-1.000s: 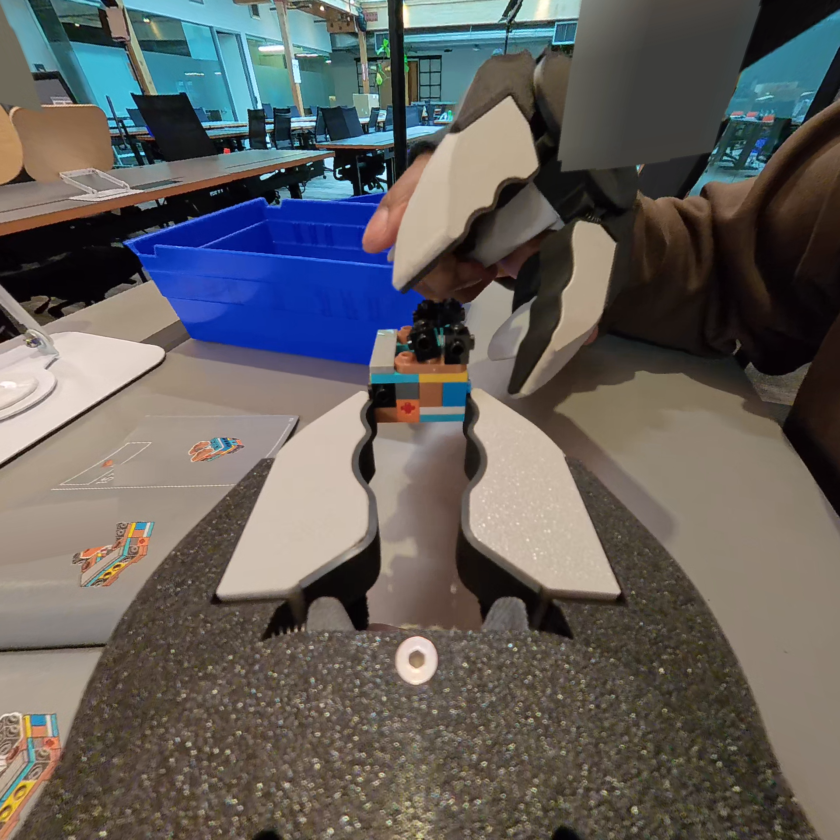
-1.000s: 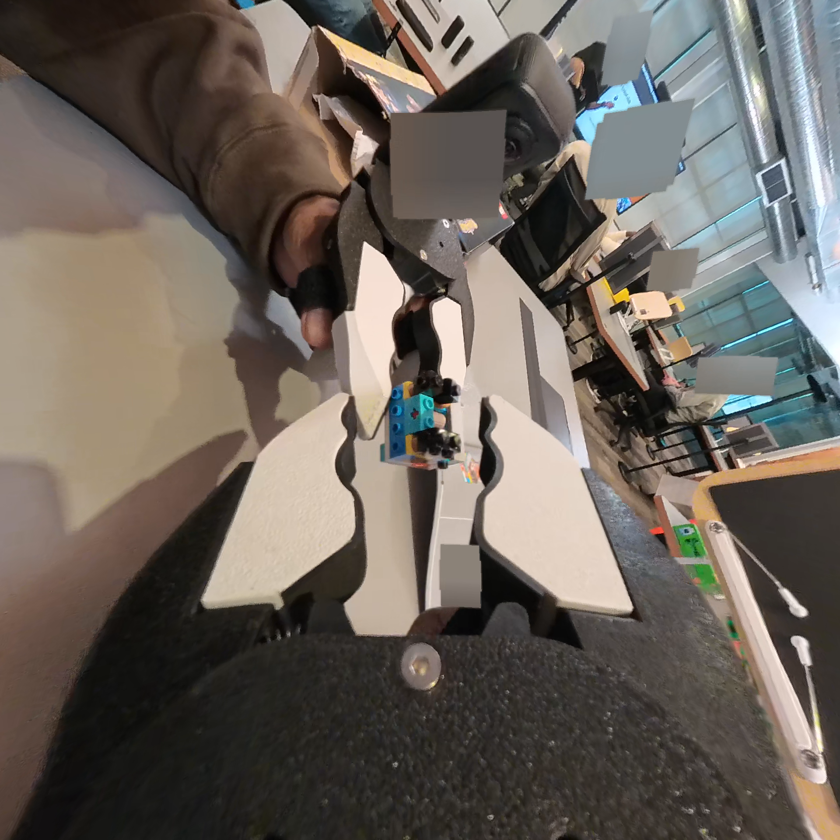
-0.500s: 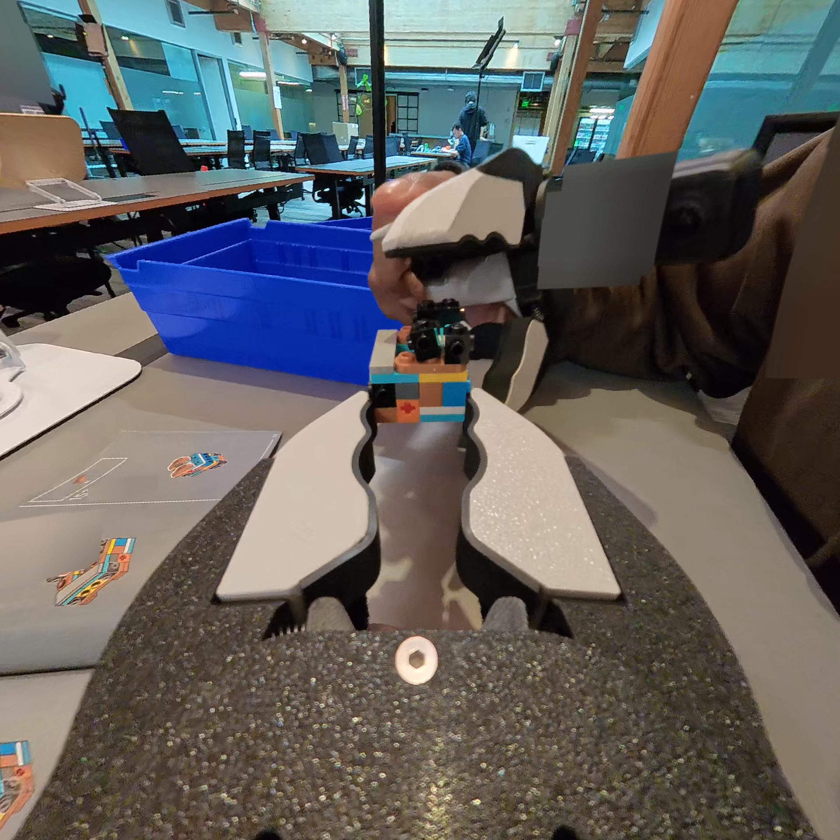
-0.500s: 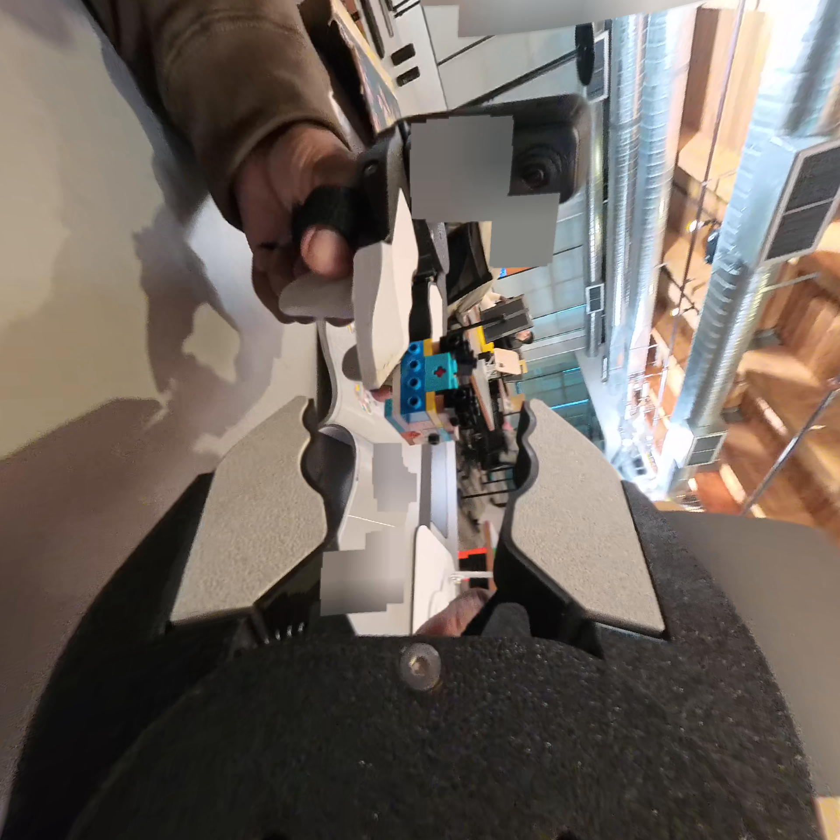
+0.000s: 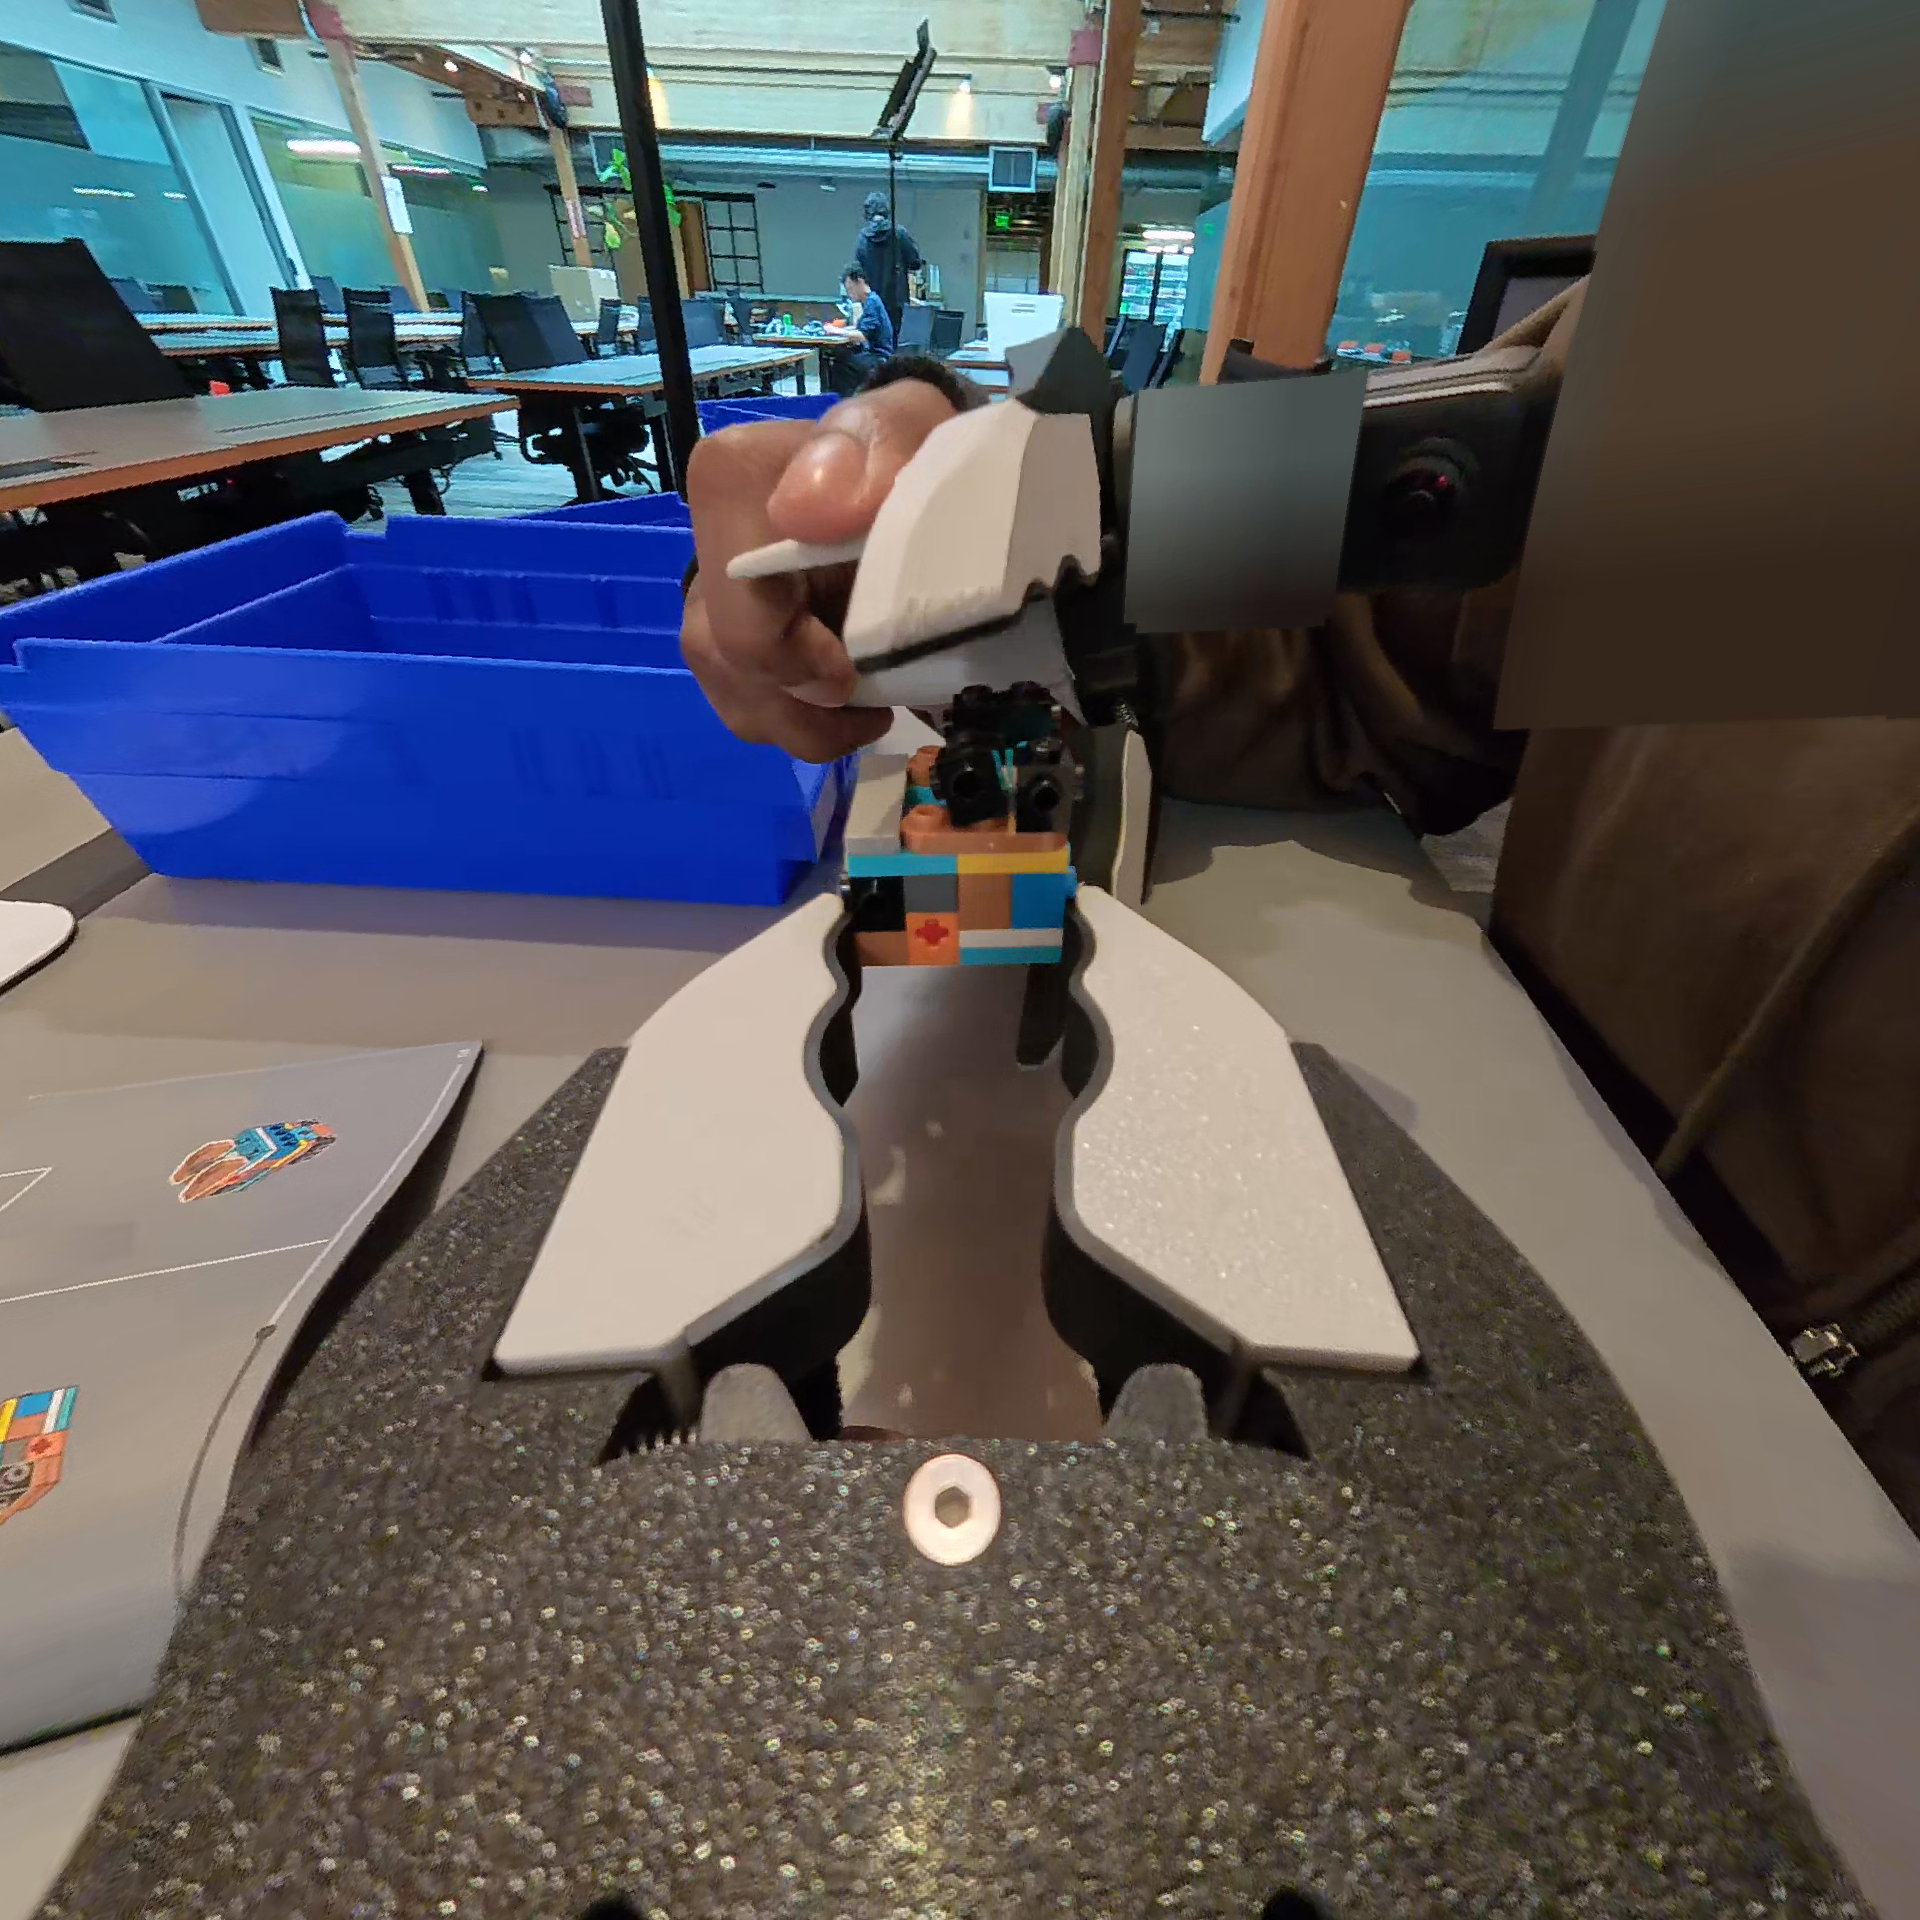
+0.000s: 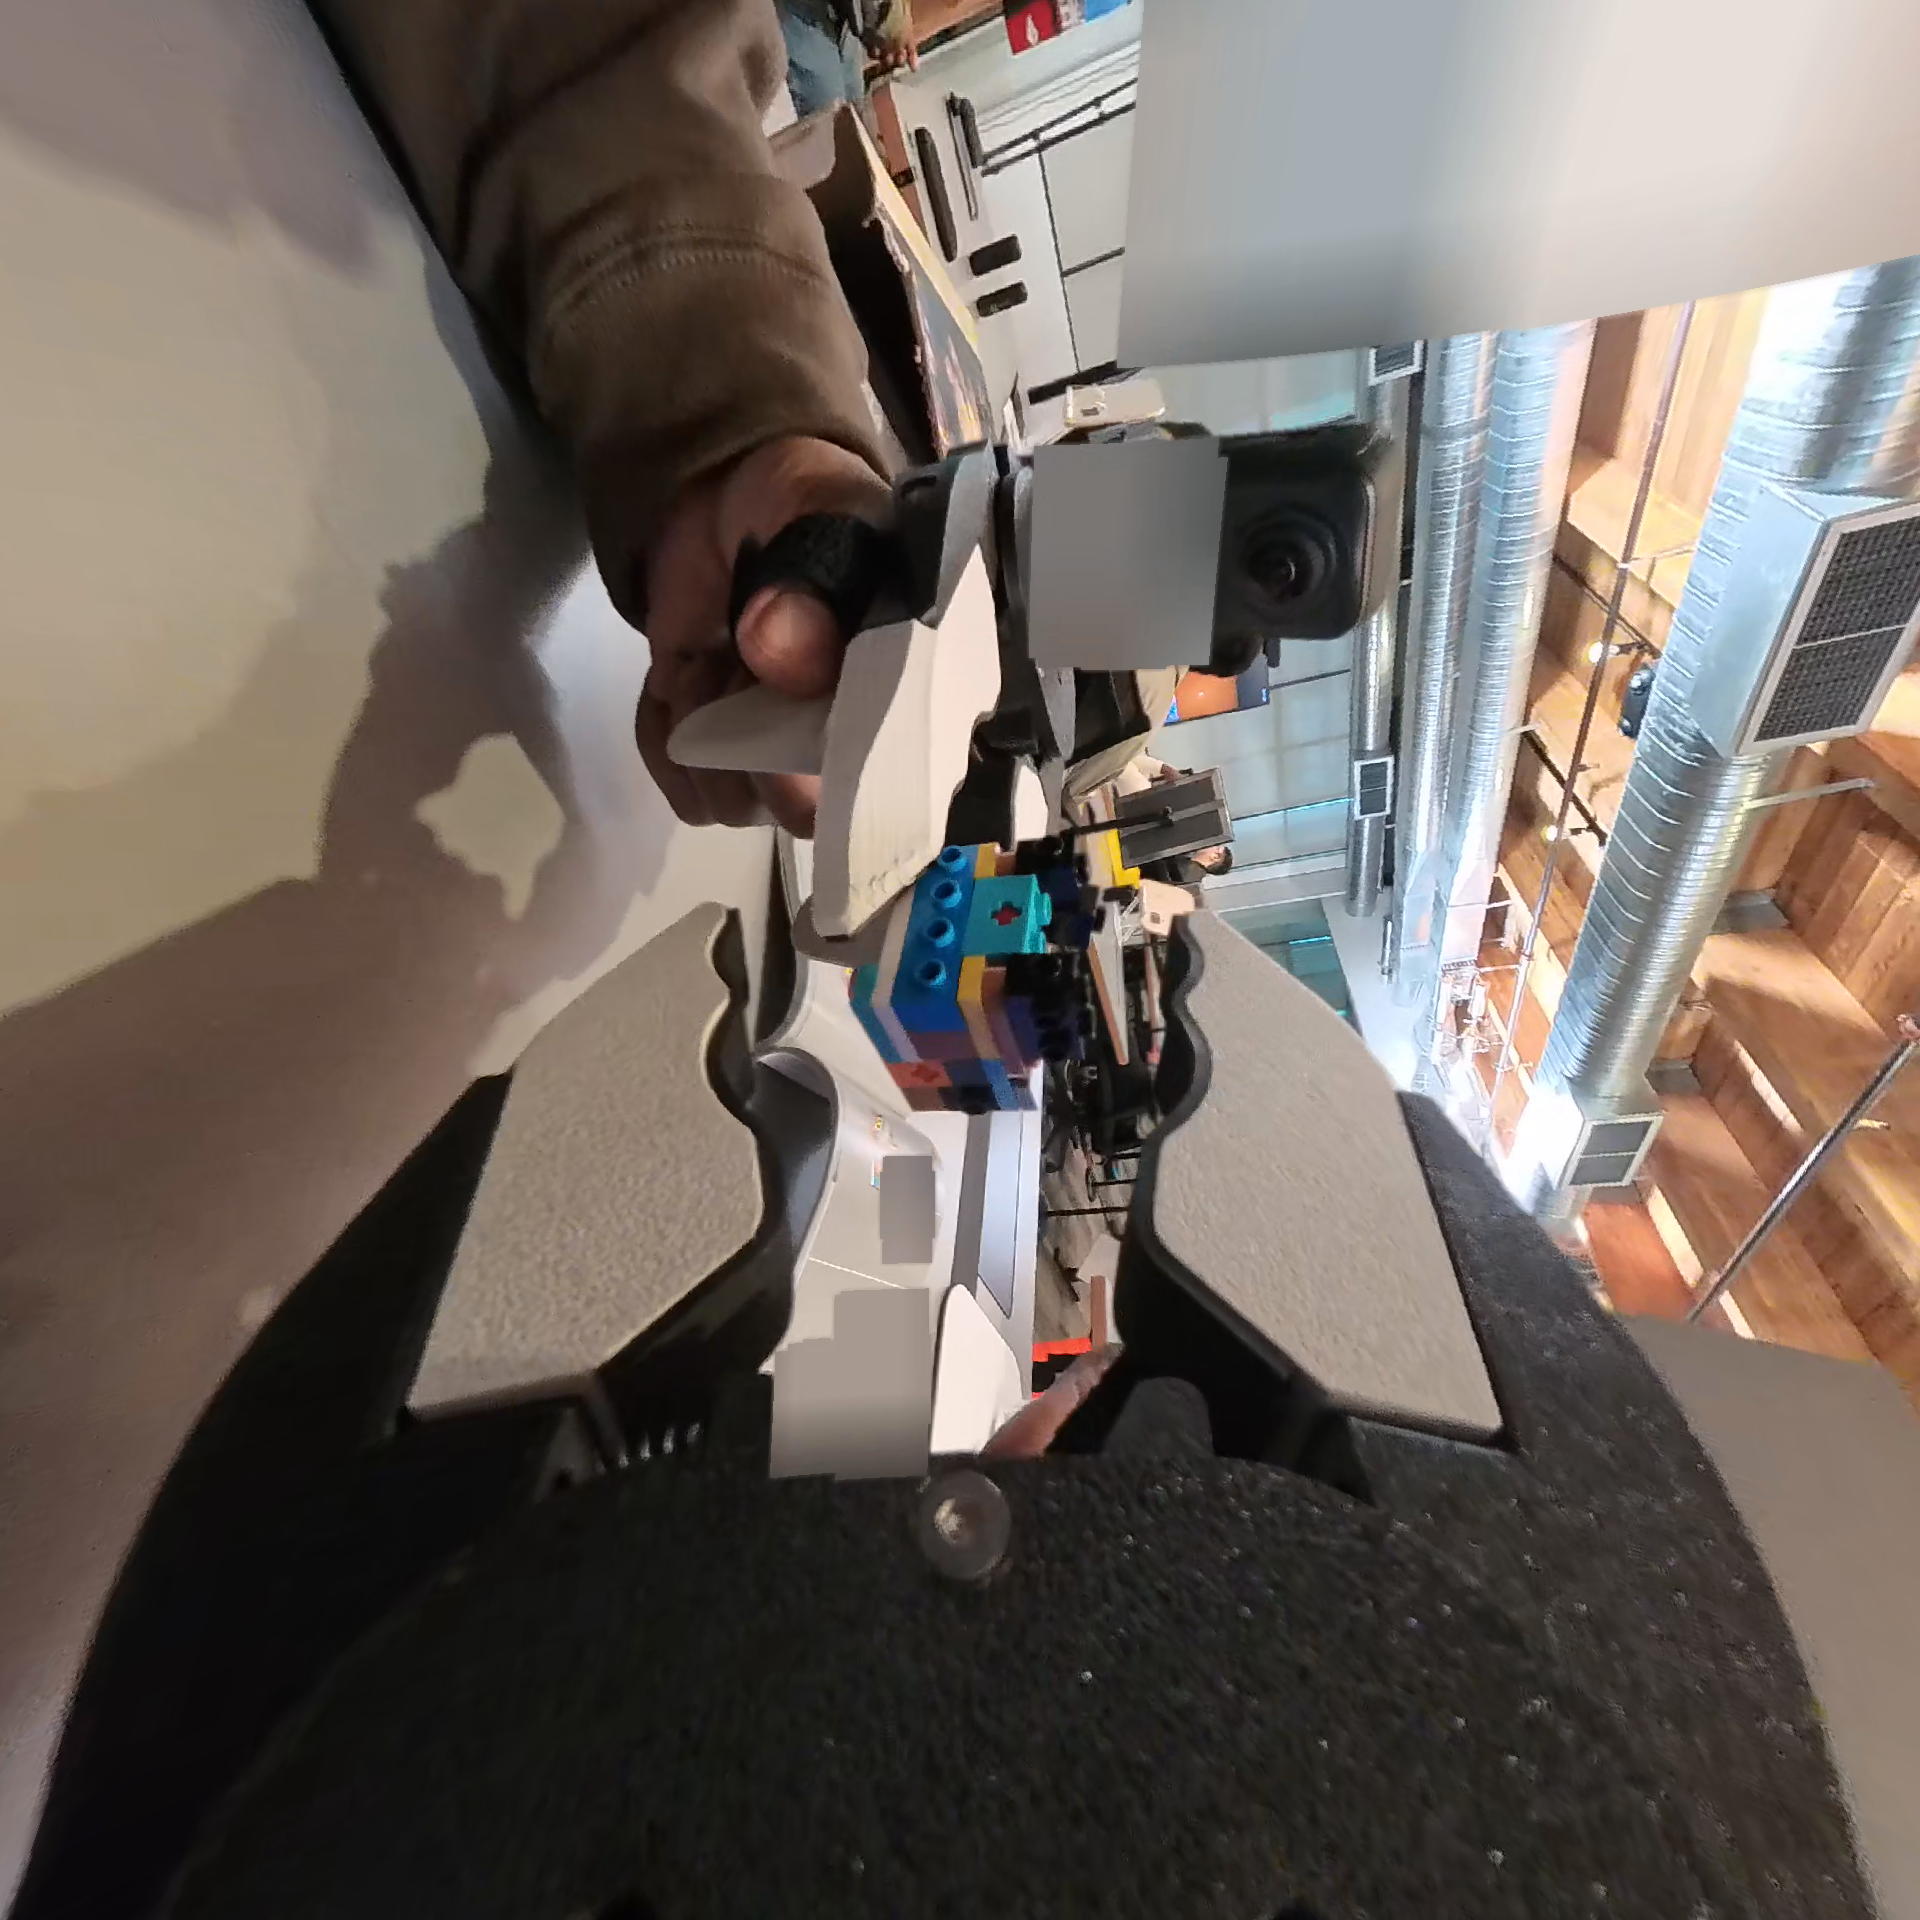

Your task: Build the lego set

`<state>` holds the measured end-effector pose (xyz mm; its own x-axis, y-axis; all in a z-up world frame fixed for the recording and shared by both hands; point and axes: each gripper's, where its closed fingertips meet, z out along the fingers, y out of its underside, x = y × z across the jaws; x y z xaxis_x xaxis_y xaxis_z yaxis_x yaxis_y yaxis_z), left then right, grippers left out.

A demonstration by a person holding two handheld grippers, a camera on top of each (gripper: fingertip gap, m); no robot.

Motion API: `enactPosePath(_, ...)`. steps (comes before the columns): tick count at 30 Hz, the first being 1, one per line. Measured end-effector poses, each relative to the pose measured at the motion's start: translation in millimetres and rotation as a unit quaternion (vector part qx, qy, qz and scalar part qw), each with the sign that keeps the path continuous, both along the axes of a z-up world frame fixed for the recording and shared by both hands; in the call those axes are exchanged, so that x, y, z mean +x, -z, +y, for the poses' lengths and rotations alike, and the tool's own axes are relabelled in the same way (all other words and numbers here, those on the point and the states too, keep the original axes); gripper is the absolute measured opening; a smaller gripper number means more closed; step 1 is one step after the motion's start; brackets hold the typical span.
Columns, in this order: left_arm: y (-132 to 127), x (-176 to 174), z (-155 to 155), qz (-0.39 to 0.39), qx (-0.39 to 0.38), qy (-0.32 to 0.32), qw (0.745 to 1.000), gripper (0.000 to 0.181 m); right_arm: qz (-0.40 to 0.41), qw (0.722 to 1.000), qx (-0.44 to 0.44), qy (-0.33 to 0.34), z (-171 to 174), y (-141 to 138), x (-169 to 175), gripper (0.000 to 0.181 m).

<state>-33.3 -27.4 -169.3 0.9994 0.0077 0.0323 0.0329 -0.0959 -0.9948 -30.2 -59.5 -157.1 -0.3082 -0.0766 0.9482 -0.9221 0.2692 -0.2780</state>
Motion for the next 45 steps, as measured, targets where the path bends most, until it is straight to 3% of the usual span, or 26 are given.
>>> enactPosePath(11, 4.8, 4.6, 1.2, -0.015, -0.017, 0.014, 1.0, 0.036, 0.006, 1.0, 0.008, 0.002, -3.6, 3.2, 4.0, 0.053)
enactPosePath(17, 9.1, 3.3, 0.7, -0.065, -0.036, 0.017, 0.997, 0.036, 0.004, 1.0, 0.007, 0.006, -4.4, 5.5, 1.5, 0.052)
enactPosePath(45, 1.2, 0.7, -0.7, -0.071, 0.001, 0.016, 0.997, 0.036, -0.003, 1.0, -0.017, 0.02, -5.0, -2.6, -2.7, 0.047)
